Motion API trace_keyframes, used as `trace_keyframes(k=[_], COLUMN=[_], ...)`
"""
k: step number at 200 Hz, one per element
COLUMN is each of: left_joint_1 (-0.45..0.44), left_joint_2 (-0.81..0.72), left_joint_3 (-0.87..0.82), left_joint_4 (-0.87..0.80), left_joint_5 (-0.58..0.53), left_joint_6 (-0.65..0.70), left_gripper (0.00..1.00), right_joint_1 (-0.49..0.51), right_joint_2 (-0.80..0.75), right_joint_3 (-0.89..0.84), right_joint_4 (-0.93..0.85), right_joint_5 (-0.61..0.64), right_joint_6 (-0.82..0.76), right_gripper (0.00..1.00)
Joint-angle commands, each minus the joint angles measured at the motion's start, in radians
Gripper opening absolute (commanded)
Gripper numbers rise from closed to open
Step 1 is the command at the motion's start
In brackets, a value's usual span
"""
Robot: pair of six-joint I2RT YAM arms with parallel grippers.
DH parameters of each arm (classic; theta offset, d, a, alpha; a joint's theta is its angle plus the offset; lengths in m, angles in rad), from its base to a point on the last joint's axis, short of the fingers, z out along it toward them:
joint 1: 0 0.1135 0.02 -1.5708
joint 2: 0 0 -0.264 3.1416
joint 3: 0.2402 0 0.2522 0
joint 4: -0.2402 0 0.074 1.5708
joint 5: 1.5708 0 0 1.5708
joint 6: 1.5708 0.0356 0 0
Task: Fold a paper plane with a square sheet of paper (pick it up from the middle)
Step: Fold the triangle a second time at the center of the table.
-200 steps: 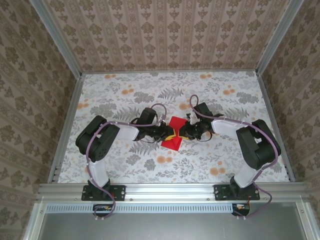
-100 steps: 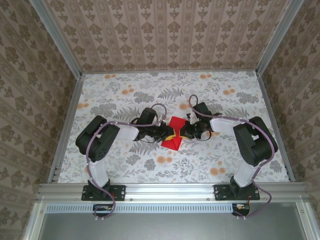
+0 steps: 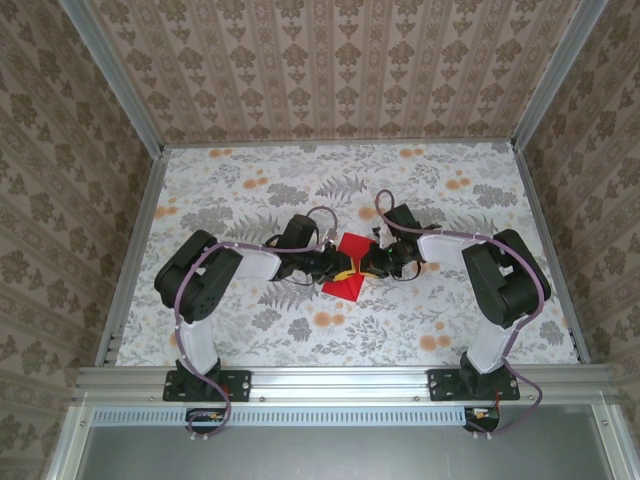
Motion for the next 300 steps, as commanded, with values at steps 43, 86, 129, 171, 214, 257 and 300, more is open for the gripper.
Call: trace_keyframes(k=[43,86,129,171,214,257,300], left_joint_1=[-0.009,-0.009,-0.011,-0.011,-0.011,-0.011,-0.010], left_joint_2=[0.033,0.040,0.043,0.053,0.061,0.075,0.078], left_joint_3=[0.029,0.036,0.041,0.042,0.046,0.048,0.048], left_joint_4=[0.020,0.018,0.012,0.003,-0.012,-0.025,-0.039], left_joint_5=[0.024,0.023,0.023,0.019,0.015,0.009,0.001], left_joint_6=[-0.001,-0.001,0.000,0.002,0.003,0.002,0.003], left_gripper=[0.17,0.17,0.17,0.17,0.17,0.16,0.16], right_joint_1=[-0.007,-0.008,-0.008,-0.008,-0.009,-0.009,-0.009], right_joint_2=[0.029,0.037,0.046,0.056,0.057,0.055,0.053], right_joint_3=[0.023,0.027,0.030,0.032,0.031,0.030,0.031], right_joint_4=[-0.037,-0.033,-0.038,-0.045,-0.054,-0.059,-0.060], right_joint_5=[0.039,0.032,0.032,0.039,0.048,0.044,0.042], right_joint_6=[-0.025,-0.028,-0.031,-0.034,-0.037,-0.038,-0.040], right_gripper=[0.08,0.08,0.08,0.08,0.08,0.08,0.09])
